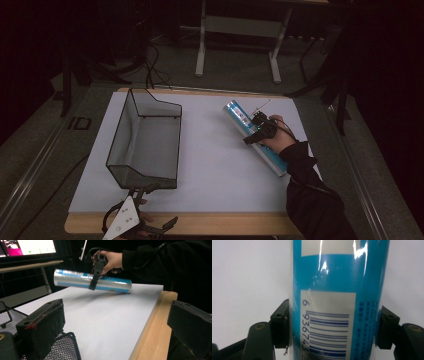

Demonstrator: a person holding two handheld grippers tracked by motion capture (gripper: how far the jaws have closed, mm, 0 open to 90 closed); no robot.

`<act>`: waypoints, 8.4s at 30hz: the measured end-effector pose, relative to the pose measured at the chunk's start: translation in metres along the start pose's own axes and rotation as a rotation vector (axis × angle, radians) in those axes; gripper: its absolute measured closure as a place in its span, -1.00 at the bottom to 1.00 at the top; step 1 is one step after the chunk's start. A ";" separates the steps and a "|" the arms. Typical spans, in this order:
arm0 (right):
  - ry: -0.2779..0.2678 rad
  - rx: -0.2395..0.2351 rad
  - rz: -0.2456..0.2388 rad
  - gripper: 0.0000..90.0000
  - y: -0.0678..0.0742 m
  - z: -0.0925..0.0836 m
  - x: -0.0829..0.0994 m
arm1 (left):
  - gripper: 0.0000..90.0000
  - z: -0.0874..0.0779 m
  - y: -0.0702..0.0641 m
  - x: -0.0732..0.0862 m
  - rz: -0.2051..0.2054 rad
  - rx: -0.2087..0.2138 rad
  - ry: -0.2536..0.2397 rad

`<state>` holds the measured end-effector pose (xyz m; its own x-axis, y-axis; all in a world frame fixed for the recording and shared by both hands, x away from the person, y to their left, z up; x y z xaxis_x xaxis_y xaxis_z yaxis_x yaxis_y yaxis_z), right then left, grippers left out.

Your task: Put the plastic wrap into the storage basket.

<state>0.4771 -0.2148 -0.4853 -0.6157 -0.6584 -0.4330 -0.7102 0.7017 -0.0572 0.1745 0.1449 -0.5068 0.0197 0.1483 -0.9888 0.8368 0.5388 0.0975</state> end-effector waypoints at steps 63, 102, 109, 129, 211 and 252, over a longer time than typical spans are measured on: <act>-0.293 -0.003 0.198 -0.29 0.112 -0.079 -0.147 | -0.96 0.001 0.000 0.000 0.013 -0.009 -0.003; -0.467 -0.208 0.409 -0.29 0.215 -0.013 -0.186 | -0.96 -0.003 0.003 0.000 0.059 -0.165 0.013; -0.442 -0.209 0.421 -0.29 0.228 0.008 -0.178 | -0.96 -0.004 0.004 -0.001 0.050 -0.166 0.009; -0.369 -0.185 0.478 -0.30 0.232 0.034 -0.154 | -0.96 -0.003 0.004 -0.001 0.056 -0.153 0.009; -0.392 0.097 0.175 -0.69 0.108 -0.053 -0.036 | -0.96 0.010 0.004 0.006 0.037 -0.100 0.063; -0.342 0.111 0.210 -0.69 0.079 -0.033 0.103 | -0.96 0.013 0.004 0.007 0.041 -0.086 0.077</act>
<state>0.3464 -0.2361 -0.5046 -0.5811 -0.3821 -0.7186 -0.5282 0.8488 -0.0242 0.1855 0.1373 -0.5144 0.0079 0.2328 -0.9725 0.7863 0.5993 0.1499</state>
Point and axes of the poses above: each handheld gripper's, and its own axes: z roughly forward along the jaws, x roughly out of its underside, y roughly to its left, the point moved 2 cm from there along z, roughly forward along the jaws, and after that the axes turned 3 degrees about x, right-handed, at the moved point
